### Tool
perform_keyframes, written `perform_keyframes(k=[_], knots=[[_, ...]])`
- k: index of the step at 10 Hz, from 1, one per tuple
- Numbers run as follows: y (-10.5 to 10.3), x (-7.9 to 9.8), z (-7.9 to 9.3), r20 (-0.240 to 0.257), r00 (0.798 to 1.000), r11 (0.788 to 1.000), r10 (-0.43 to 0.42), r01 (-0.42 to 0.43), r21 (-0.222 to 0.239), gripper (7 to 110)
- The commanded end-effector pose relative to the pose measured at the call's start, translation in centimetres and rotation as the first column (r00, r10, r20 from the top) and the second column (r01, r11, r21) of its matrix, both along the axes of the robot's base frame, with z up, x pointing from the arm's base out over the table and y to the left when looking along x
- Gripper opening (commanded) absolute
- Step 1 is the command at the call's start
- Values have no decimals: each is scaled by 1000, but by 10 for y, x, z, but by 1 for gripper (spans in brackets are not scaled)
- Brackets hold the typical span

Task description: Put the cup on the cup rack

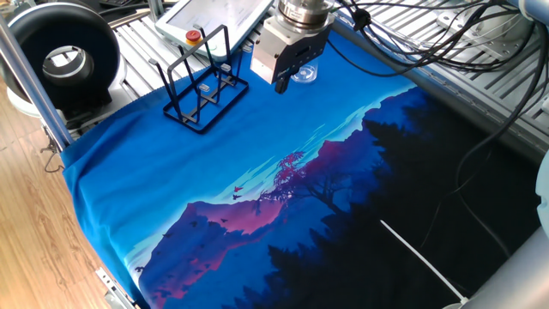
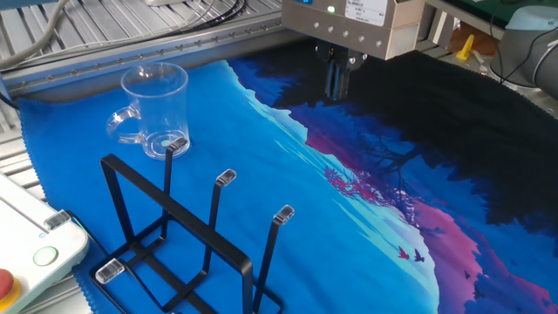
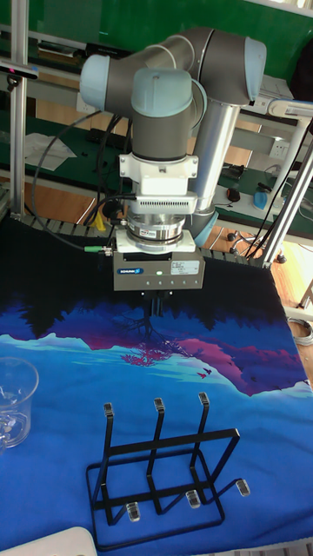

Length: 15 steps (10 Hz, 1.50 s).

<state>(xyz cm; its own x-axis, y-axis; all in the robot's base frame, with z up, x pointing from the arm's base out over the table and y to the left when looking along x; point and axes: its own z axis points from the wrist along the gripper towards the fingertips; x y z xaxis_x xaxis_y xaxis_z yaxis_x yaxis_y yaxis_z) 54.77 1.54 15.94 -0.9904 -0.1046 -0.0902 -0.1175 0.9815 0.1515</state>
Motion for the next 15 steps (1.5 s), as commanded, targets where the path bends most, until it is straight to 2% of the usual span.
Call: perform_keyframes(k=[1,15], knots=[[5,2,2,6,1000,1000,-7,7,16,7],[3,1,0,10,1000,1000,-3,3,13,7]])
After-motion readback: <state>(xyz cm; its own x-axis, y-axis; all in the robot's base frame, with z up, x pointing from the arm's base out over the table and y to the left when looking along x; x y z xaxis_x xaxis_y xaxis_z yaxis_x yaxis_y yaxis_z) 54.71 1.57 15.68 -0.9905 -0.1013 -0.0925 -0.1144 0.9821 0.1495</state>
